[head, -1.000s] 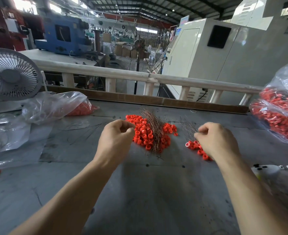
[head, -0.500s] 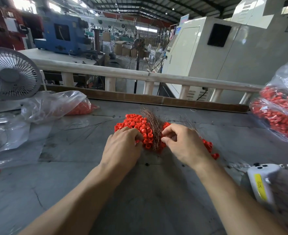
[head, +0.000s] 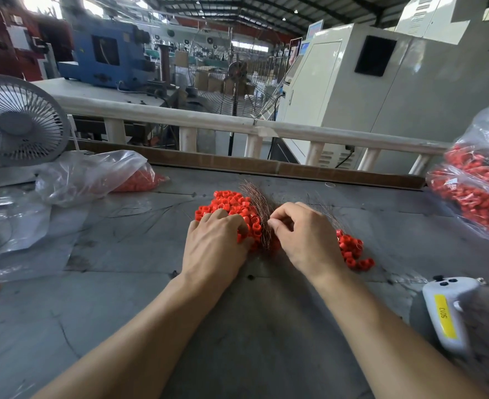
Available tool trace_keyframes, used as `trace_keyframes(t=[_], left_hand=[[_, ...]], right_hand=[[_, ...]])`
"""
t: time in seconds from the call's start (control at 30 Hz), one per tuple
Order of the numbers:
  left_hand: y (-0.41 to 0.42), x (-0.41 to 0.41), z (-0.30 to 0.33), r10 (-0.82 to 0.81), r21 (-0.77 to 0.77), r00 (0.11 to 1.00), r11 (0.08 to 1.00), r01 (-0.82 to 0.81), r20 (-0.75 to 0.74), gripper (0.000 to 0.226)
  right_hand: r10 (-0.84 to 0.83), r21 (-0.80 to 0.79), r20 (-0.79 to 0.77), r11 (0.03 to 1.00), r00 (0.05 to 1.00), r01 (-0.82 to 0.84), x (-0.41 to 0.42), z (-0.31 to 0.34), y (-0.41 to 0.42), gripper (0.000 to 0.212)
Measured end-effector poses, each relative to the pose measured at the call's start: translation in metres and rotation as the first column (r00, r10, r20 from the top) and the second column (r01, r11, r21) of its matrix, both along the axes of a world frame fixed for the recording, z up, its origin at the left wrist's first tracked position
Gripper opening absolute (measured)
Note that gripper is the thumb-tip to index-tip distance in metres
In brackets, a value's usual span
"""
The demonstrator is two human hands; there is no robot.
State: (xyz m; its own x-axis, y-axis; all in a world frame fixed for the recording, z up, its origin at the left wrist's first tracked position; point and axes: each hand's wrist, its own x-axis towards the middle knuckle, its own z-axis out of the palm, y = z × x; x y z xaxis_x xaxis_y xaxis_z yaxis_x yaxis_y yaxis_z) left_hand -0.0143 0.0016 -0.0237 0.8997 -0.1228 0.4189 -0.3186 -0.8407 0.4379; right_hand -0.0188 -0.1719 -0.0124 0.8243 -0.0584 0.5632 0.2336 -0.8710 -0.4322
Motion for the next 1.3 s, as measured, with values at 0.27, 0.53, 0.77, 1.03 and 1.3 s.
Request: trace_keyframes(t=[0.27, 0.53, 0.77, 1.03, 1.3], left_hand=[[0.002, -0.008, 0.009, -0.055, -0.393, 0.998, 0.918, 0.044, -0.016, 0.008], [0.005, -0.017, 0.017, -0.243, -0.793, 0.958, 0.608, 0.026, -0.155, 0.016], [0.005, -0.018, 0.023, -0.346, -0.899, 0.926, 0.437, 0.015, -0.153, 0.017], [0.005, -0.017, 0.024, -0.416, -0.958, 0.902, 0.286, 0.010, -0.115, 0.020], [0.003, -0.018, 0.022, -0.445, -0.961, 0.894, 0.265, 0.072, -0.056, 0.024]], right_hand=[[0.087, 0.376, 0.246, 0.909, 0.965, -0.178, -0.012, 0.014, 0.002, 0.006], [0.142, 0.732, 0.419, 0.531, 0.897, -0.426, -0.021, 0.029, 0.007, 0.007], [-0.008, 0.835, 0.290, 0.490, 0.957, -0.249, -0.022, 0.034, -0.001, 0.014], [0.163, 0.927, 0.143, 0.324, 0.976, -0.190, -0.023, 0.044, -0.004, 0.020], [0.427, 0.844, -0.015, 0.491, 0.904, -0.217, -0.020, 0.027, 0.003, 0.027]])
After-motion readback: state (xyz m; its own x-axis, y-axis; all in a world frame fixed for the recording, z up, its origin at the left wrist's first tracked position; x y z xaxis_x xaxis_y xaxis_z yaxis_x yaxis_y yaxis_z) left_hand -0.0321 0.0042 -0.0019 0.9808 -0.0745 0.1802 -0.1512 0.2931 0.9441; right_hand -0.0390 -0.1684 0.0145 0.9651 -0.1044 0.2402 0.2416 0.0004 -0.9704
